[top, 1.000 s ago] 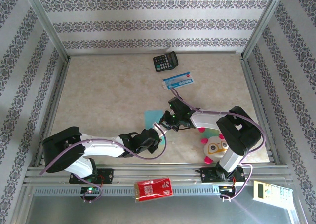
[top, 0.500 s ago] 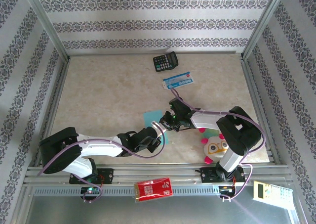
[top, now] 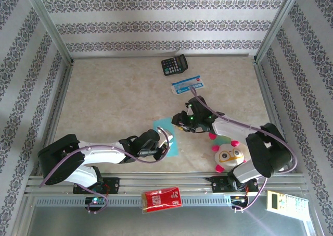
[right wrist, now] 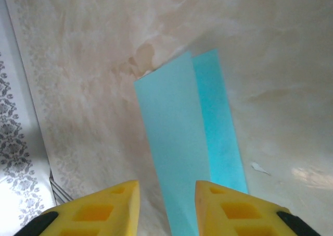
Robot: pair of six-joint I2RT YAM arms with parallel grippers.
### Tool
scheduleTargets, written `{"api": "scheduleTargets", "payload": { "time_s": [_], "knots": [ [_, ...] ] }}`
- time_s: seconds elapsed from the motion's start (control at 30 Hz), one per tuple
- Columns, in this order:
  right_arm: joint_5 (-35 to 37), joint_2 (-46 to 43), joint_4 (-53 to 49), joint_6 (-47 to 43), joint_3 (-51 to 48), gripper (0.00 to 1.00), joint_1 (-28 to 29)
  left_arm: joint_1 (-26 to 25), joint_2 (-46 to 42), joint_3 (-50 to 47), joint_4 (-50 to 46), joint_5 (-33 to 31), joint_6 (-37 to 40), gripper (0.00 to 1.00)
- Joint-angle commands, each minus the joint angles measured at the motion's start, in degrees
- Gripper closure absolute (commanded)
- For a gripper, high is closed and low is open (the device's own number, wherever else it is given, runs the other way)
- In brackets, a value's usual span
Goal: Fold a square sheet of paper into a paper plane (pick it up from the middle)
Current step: Fold the triangle a second time at the center of the table.
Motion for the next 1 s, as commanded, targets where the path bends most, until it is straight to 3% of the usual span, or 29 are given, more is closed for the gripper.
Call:
{"api": "scheduleTargets", "payload": {
  "time_s": [0.0, 0.3, 0.97],
  "knots": [
    [-2.48, 4.08, 2.1, -3.25, 3.83, 0.69, 0.66, 1.31, -0.64, -1.2, 3.34, 3.91, -2.18, 1.0],
    [-3.91, 15.26, 4.43, -4.71, 7.49, 0.75, 0.24, 3.3, -0.53, -2.76, 5.08, 5.67, -4.56, 1.0],
    [-0.69, 17.4, 5.15, -8.51, 2.53, 0.78, -0.24, 14.83, 3.55, -4.86, 9.87, 17.99, -12.44, 0.99]
  ]
}}
